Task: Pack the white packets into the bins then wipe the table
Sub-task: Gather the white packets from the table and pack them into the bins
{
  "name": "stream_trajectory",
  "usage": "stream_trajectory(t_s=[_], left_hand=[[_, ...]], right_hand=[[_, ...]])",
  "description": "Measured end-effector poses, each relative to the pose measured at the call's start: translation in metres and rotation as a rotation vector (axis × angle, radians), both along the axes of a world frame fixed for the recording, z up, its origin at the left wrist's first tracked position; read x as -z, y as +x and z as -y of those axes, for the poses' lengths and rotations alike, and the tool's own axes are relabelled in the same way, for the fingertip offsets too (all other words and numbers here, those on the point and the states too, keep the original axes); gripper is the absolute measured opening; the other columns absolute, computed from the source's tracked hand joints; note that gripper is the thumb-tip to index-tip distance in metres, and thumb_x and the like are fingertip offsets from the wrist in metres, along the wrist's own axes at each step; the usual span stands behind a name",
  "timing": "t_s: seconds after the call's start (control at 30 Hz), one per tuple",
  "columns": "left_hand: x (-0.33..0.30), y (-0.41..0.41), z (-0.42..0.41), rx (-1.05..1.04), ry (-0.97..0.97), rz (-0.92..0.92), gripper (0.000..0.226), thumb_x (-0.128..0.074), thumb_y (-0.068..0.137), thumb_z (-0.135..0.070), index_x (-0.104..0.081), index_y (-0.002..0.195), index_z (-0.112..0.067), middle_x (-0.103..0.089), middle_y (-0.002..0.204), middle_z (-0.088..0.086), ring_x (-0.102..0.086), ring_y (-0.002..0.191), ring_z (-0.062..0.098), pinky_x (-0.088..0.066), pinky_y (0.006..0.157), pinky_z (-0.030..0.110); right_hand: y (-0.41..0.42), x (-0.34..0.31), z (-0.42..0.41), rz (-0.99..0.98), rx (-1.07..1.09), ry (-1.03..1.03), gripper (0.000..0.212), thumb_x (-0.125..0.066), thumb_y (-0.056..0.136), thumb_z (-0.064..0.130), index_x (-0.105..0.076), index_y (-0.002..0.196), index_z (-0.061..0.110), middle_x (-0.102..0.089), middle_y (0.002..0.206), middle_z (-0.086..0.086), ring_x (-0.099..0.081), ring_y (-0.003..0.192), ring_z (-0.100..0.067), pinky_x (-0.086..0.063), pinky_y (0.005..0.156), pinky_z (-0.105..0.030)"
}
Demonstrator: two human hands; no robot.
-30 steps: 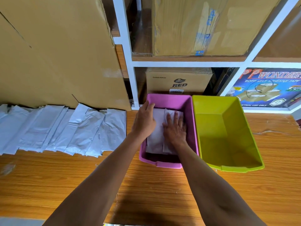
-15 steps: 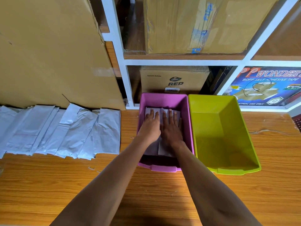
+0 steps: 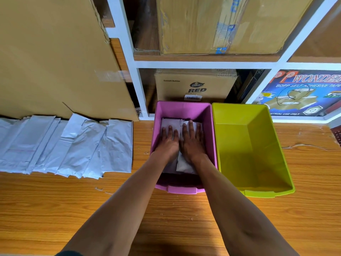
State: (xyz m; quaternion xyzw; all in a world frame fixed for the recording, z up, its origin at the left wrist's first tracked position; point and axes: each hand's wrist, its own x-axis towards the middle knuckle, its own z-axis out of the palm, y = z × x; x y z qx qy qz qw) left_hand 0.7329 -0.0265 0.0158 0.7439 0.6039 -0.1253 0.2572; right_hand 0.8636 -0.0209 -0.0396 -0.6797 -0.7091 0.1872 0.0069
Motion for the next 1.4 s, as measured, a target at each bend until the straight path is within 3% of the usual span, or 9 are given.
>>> stream_trajectory(t_s=[0.27,0.37,0.43,0.5,0.67,0.8,1.0,1.27,1.4], left_hand=[[-0.027,-0.007,0.012,-0.027,0.141,0.104,0.075,-0.047,0.103,0.002,-0.010,0.168,-0.005,-0.004,0.174,0.023,-0.006,0.162,0.038,-0.015,0.130,0.047],[-0.041,-0.015,0.020,0.018,0.356,0.279,0.068,-0.058,0.097,0.003,-0.035,0.161,-0.007,-0.038,0.164,0.018,-0.037,0.152,0.034,-0.036,0.121,0.043],[-0.054,-0.024,0.027,0.026,0.503,0.380,0.062,-0.060,0.092,0.007,-0.050,0.151,-0.007,-0.056,0.147,0.015,-0.052,0.137,0.033,-0.045,0.114,0.042],[-0.067,-0.037,0.030,-0.005,0.610,0.453,0.057,-0.061,0.090,0.008,-0.057,0.144,-0.007,-0.061,0.137,0.015,-0.059,0.125,0.033,-0.051,0.107,0.043],[-0.088,-0.096,0.049,-0.080,0.664,0.425,0.045,-0.057,0.098,-0.002,-0.057,0.142,-0.013,-0.057,0.140,0.007,-0.055,0.129,0.027,-0.055,0.099,0.045],[-0.087,-0.162,0.069,-0.104,0.654,0.367,0.048,-0.054,0.095,-0.008,-0.053,0.142,-0.018,-0.050,0.142,0.002,-0.047,0.133,0.025,-0.057,0.088,0.053],[-0.081,-0.253,0.098,-0.170,0.590,0.269,0.052,-0.053,0.100,-0.012,-0.046,0.151,-0.018,-0.046,0.150,0.004,-0.043,0.139,0.028,-0.055,0.092,0.050],[-0.062,-0.342,0.118,-0.235,0.470,0.149,0.048,-0.053,0.105,-0.023,-0.043,0.151,-0.018,-0.041,0.154,0.005,-0.040,0.139,0.028,-0.051,0.093,0.047],[-0.051,-0.360,0.106,-0.222,0.437,0.128,0.059,-0.054,0.105,-0.033,-0.034,0.159,-0.020,-0.035,0.163,0.005,-0.036,0.145,0.029,-0.047,0.103,0.046]], right_hand=[[0.000,-0.027,0.011,0.003,-0.010,0.048,0.071,-0.026,0.112,0.045,0.008,0.168,0.016,0.018,0.174,-0.015,0.017,0.160,-0.038,0.005,0.128,-0.056],[-0.006,-0.050,0.018,-0.045,0.050,0.113,0.063,-0.035,0.112,0.039,-0.014,0.167,0.015,-0.002,0.175,-0.017,-0.018,0.158,-0.041,-0.026,0.124,-0.055],[-0.013,-0.069,0.024,-0.069,0.135,0.191,0.054,-0.040,0.111,0.039,-0.030,0.160,0.019,-0.014,0.175,-0.011,-0.053,0.138,-0.041,-0.052,0.098,-0.054],[-0.023,-0.089,0.027,-0.044,0.205,0.284,0.046,-0.045,0.109,0.038,-0.039,0.152,0.022,-0.026,0.172,-0.005,-0.066,0.119,-0.039,-0.057,0.079,-0.050],[-0.064,-0.127,0.042,-0.089,0.226,0.490,0.035,-0.050,0.105,0.030,-0.055,0.137,0.017,-0.054,0.146,-0.007,-0.068,0.105,-0.040,-0.054,0.071,-0.048],[-0.123,-0.144,0.062,-0.136,0.202,0.584,0.031,-0.051,0.102,0.030,-0.059,0.129,0.019,-0.059,0.133,-0.008,-0.065,0.104,-0.040,-0.053,0.069,-0.047],[-0.221,-0.139,0.090,-0.149,0.100,0.616,0.029,-0.047,0.103,0.034,-0.061,0.122,0.018,-0.062,0.121,-0.008,-0.063,0.103,-0.037,-0.054,0.071,-0.046],[-0.301,-0.099,0.109,-0.129,0.063,0.417,0.038,-0.052,0.105,0.037,-0.058,0.139,0.022,-0.053,0.147,-0.003,-0.057,0.125,-0.031,-0.054,0.078,-0.043],[-0.310,-0.084,0.096,-0.096,0.033,0.317,0.046,-0.043,0.108,0.046,-0.047,0.149,0.024,-0.041,0.159,-0.004,-0.047,0.138,-0.028,-0.053,0.099,-0.049]])
